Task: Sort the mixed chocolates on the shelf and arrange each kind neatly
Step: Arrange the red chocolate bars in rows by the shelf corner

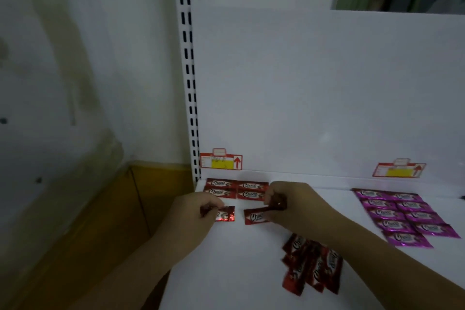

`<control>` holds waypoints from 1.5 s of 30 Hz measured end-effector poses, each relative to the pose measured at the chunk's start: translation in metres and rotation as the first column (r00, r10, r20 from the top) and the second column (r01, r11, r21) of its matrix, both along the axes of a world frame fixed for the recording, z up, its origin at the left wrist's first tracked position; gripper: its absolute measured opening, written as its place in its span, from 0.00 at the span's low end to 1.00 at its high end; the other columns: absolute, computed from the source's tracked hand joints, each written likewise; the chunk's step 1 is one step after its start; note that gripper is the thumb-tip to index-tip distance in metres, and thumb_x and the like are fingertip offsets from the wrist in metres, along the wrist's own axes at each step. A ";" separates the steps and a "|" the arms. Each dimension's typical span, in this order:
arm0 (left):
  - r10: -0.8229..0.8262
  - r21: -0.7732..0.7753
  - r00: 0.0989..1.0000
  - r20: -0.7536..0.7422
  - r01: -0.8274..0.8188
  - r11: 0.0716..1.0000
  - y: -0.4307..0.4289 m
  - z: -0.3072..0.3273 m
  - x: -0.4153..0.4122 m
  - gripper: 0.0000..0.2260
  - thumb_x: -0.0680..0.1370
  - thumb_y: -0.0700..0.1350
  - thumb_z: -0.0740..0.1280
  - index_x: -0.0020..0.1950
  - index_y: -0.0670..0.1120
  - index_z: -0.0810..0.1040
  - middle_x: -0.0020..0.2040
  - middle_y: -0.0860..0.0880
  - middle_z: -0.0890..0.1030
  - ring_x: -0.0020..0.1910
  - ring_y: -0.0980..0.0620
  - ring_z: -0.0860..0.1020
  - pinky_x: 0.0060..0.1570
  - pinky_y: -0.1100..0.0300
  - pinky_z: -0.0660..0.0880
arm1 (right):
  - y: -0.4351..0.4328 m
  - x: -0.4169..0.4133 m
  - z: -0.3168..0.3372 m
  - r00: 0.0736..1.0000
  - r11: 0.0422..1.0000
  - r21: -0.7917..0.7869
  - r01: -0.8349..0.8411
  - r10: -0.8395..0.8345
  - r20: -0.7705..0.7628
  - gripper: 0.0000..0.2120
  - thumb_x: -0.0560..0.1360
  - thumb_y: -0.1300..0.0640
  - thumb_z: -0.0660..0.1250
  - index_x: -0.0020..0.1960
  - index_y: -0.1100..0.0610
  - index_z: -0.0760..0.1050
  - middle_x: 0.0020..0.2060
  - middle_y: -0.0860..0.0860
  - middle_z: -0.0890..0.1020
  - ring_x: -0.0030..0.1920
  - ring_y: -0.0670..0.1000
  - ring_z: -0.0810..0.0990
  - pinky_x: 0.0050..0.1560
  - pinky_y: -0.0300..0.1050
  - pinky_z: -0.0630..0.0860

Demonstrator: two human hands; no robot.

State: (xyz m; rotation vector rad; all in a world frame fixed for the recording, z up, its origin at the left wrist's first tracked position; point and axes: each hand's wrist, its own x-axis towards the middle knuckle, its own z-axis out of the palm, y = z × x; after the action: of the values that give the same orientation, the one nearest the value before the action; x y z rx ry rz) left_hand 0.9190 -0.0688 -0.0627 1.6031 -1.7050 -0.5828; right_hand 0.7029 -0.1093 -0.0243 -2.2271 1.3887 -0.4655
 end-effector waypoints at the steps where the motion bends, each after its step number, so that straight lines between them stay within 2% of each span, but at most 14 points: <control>1: -0.005 -0.004 1.000 0.012 0.005 1.000 0.001 -0.001 -0.001 0.09 0.75 0.39 0.67 0.50 0.52 0.80 0.47 0.60 0.78 0.49 0.61 0.77 0.55 0.66 0.74 | -0.005 0.005 -0.004 1.000 1.000 -0.007 -0.002 0.002 -0.029 0.03 0.70 0.55 0.72 0.40 0.50 0.78 0.39 0.43 0.80 0.41 0.41 0.78 0.43 0.34 0.75; 4: 0.035 -0.108 0.994 0.099 -0.025 0.994 0.005 -0.001 -0.004 0.10 0.76 0.41 0.66 0.56 0.51 0.79 0.54 0.59 0.73 0.56 0.61 0.72 0.62 0.63 0.71 | -0.012 0.010 -0.013 0.995 0.998 -0.059 0.003 -0.009 -0.099 0.03 0.71 0.52 0.70 0.43 0.50 0.80 0.40 0.42 0.79 0.40 0.42 0.76 0.40 0.31 0.70; 6: 0.050 -0.155 0.971 0.234 -0.014 0.988 0.014 0.002 -0.010 0.12 0.77 0.45 0.64 0.60 0.53 0.76 0.56 0.60 0.68 0.60 0.61 0.66 0.64 0.66 0.65 | -0.012 0.010 -0.016 0.983 0.991 -0.132 -0.028 0.003 -0.183 0.05 0.73 0.49 0.68 0.46 0.49 0.80 0.41 0.42 0.76 0.41 0.43 0.74 0.37 0.27 0.63; 9: 0.000 -0.064 0.890 0.455 0.033 0.997 0.028 0.003 -0.020 0.17 0.79 0.55 0.56 0.68 0.59 0.66 0.62 0.61 0.65 0.63 0.61 0.60 0.65 0.66 0.58 | -0.012 0.008 -0.019 0.971 0.971 -0.228 -0.077 0.021 -0.239 0.09 0.74 0.46 0.65 0.49 0.48 0.80 0.45 0.44 0.76 0.42 0.43 0.72 0.40 0.31 0.65; 11: -0.012 -0.019 0.855 0.519 0.026 0.999 0.030 -0.001 -0.023 0.20 0.79 0.59 0.52 0.71 0.59 0.60 0.67 0.61 0.62 0.66 0.61 0.57 0.67 0.64 0.55 | -0.013 0.005 -0.022 0.968 0.963 -0.243 -0.118 0.057 -0.244 0.09 0.74 0.48 0.64 0.51 0.48 0.80 0.49 0.44 0.77 0.46 0.44 0.75 0.46 0.34 0.69; 15: -0.025 -0.003 0.840 0.542 0.032 0.999 0.025 -0.007 -0.023 0.25 0.78 0.62 0.47 0.74 0.58 0.54 0.73 0.61 0.56 0.71 0.60 0.52 0.68 0.64 0.47 | -0.014 0.004 -0.025 0.966 0.955 -0.240 -0.174 0.118 -0.231 0.10 0.73 0.51 0.65 0.51 0.49 0.81 0.50 0.45 0.79 0.50 0.46 0.77 0.51 0.38 0.74; 17: -0.045 0.031 0.831 0.555 0.033 0.999 0.024 -0.010 -0.021 0.31 0.73 0.66 0.40 0.75 0.58 0.51 0.75 0.60 0.53 0.73 0.59 0.48 0.68 0.62 0.42 | -0.016 0.003 -0.026 0.972 0.953 -0.254 -0.162 0.110 -0.207 0.09 0.74 0.51 0.65 0.51 0.49 0.82 0.49 0.45 0.80 0.49 0.46 0.77 0.52 0.39 0.74; 21: -0.053 0.079 0.784 0.619 0.005 0.997 0.023 -0.014 -0.020 0.38 0.66 0.66 0.31 0.75 0.58 0.46 0.76 0.59 0.47 0.74 0.58 0.43 0.70 0.58 0.40 | -0.018 0.003 -0.030 0.980 0.948 -0.288 -0.134 0.084 -0.178 0.09 0.74 0.50 0.65 0.49 0.49 0.82 0.47 0.45 0.80 0.47 0.46 0.78 0.49 0.39 0.75; 27: -0.083 0.137 0.766 0.638 -0.006 0.991 0.023 -0.014 -0.021 0.41 0.63 0.66 0.29 0.75 0.56 0.41 0.76 0.58 0.42 0.71 0.63 0.37 0.67 0.59 0.34 | -0.019 0.003 -0.036 0.985 0.941 -0.312 -0.133 0.089 -0.151 0.08 0.73 0.52 0.65 0.46 0.51 0.82 0.45 0.47 0.81 0.45 0.48 0.78 0.47 0.45 0.77; 34: -0.107 0.176 0.769 0.630 -0.007 0.984 0.021 -0.016 -0.020 0.41 0.63 0.71 0.27 0.74 0.57 0.37 0.76 0.58 0.39 0.69 0.61 0.32 0.67 0.58 0.32 | -0.020 0.003 -0.037 0.989 0.944 -0.304 -0.128 0.098 -0.112 0.07 0.74 0.52 0.66 0.48 0.50 0.83 0.48 0.46 0.81 0.48 0.47 0.78 0.49 0.42 0.76; 39: -0.089 0.145 0.789 0.608 -0.001 0.989 0.022 -0.016 -0.020 0.38 0.65 0.68 0.31 0.75 0.58 0.40 0.76 0.58 0.41 0.72 0.60 0.35 0.68 0.58 0.35 | -0.021 0.004 -0.039 0.989 0.943 -0.307 -0.132 0.104 -0.104 0.06 0.73 0.54 0.67 0.47 0.51 0.83 0.48 0.47 0.81 0.48 0.48 0.79 0.48 0.40 0.74; 42: -0.054 0.070 0.786 0.616 0.013 0.997 0.023 -0.017 -0.019 0.39 0.65 0.69 0.30 0.75 0.58 0.46 0.76 0.58 0.49 0.74 0.58 0.45 0.68 0.61 0.40 | -0.022 0.004 -0.039 0.990 0.940 -0.316 -0.124 0.098 -0.097 0.06 0.73 0.54 0.68 0.46 0.51 0.83 0.47 0.47 0.82 0.47 0.49 0.79 0.47 0.41 0.75; 45: -0.055 0.059 0.789 0.612 0.023 0.998 0.024 -0.015 -0.019 0.44 0.63 0.71 0.25 0.75 0.58 0.49 0.75 0.58 0.52 0.74 0.58 0.48 0.68 0.61 0.41 | -0.022 0.004 -0.038 0.991 0.942 -0.313 -0.123 0.097 -0.095 0.06 0.73 0.54 0.67 0.46 0.51 0.83 0.47 0.47 0.81 0.47 0.49 0.79 0.48 0.42 0.76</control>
State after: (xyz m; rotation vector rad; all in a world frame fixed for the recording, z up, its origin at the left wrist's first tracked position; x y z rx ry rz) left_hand 0.8996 -0.0444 -0.0777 1.9332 -2.2050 -0.1049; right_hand 0.7070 -0.1315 -0.0628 -2.5924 1.2930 -0.6047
